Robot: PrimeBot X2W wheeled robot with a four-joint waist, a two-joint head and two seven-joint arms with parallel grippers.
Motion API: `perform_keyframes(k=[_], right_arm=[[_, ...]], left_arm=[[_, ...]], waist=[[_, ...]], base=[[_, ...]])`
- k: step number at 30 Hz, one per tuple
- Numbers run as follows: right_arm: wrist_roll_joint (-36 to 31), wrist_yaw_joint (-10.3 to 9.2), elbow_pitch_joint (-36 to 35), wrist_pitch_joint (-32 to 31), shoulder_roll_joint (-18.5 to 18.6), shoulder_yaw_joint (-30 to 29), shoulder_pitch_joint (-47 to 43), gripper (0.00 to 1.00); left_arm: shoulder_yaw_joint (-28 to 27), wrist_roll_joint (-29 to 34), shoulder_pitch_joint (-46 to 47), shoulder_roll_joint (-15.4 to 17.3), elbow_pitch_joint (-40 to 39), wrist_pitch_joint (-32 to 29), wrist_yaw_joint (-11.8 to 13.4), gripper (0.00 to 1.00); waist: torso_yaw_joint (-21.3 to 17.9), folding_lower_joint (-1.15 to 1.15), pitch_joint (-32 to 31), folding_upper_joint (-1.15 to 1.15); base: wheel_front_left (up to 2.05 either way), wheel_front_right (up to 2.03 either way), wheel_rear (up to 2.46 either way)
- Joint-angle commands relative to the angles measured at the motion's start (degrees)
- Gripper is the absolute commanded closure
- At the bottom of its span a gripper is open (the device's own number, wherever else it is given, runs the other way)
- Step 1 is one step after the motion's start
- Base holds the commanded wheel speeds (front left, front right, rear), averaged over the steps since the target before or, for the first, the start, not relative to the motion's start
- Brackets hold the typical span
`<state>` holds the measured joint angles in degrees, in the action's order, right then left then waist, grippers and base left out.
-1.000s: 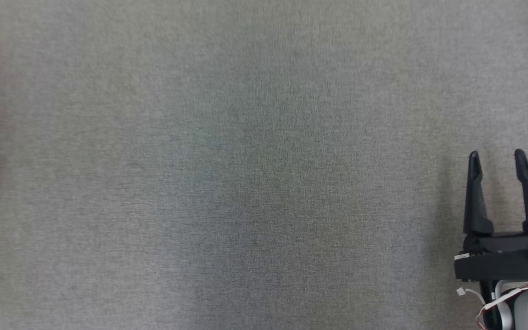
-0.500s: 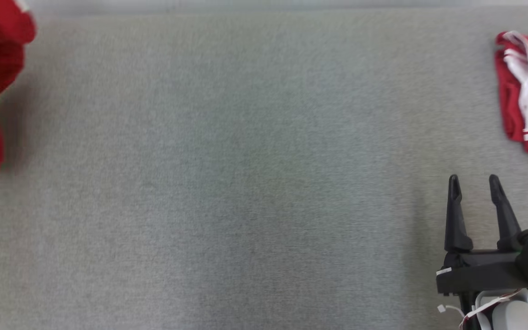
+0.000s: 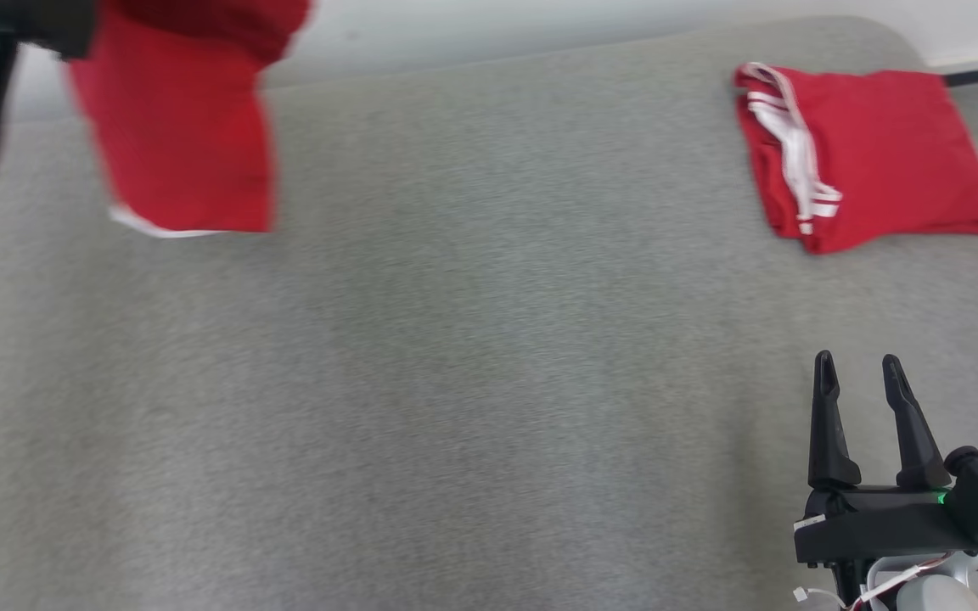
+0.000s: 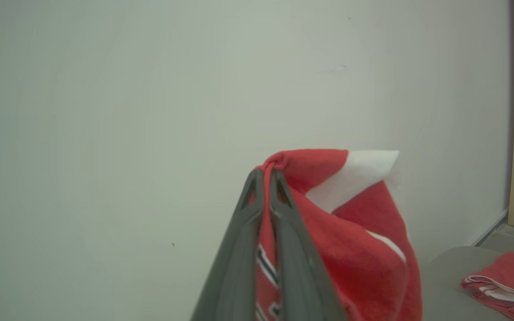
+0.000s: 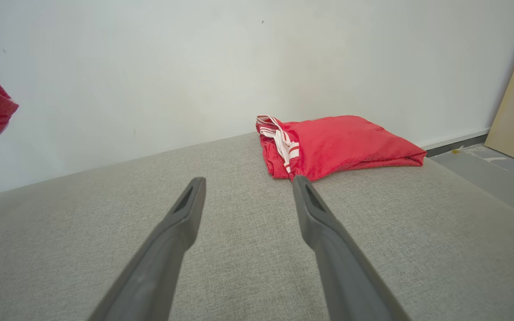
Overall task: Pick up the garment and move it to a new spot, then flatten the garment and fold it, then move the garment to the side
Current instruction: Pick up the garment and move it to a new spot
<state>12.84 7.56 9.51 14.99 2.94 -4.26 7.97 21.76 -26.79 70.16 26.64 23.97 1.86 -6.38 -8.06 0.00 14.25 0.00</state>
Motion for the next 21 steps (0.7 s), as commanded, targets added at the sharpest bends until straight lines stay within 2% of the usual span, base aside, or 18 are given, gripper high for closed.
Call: perform_keyframes(k=[1,10,17,21], right_arm=[[0.33,-0.18,-0.24,0.21,-0.07,0.05,-0.79,0.0],[1.17,-0.18,-0.66,0.24,-0.08,0.4,-1.2,0.0],[1.13,-0.18,-0.5,0.24,-0.07,1.12,-1.3,0.0],[0.96,-0.18,-0.28,0.24,-0.06,1.61,-1.1,0.0]], left_arm=[[0.56,-0.01,-0.09,-0.91,-1.44,-0.42,0.42,1.0],[4.62,-1.4,-8.3,-7.06,-8.39,-0.84,3.01,1.0],[8.05,-3.86,-26.91,-10.83,-10.85,2.7,6.47,1.0],[10.5,-4.57,-35.63,-11.65,-9.37,4.3,7.13,1.0]], waist=[[-4.41,0.0,-1.15,0.0],[-6.55,0.0,-1.05,0.0],[-5.46,0.0,-1.47,0.0],[-4.87,0.0,-1.43,0.0]], base=[[0.0,0.0,0.0],[0.0,0.0,0.0],[0.0,0.0,0.0],[0.0,0.0,0.0]])
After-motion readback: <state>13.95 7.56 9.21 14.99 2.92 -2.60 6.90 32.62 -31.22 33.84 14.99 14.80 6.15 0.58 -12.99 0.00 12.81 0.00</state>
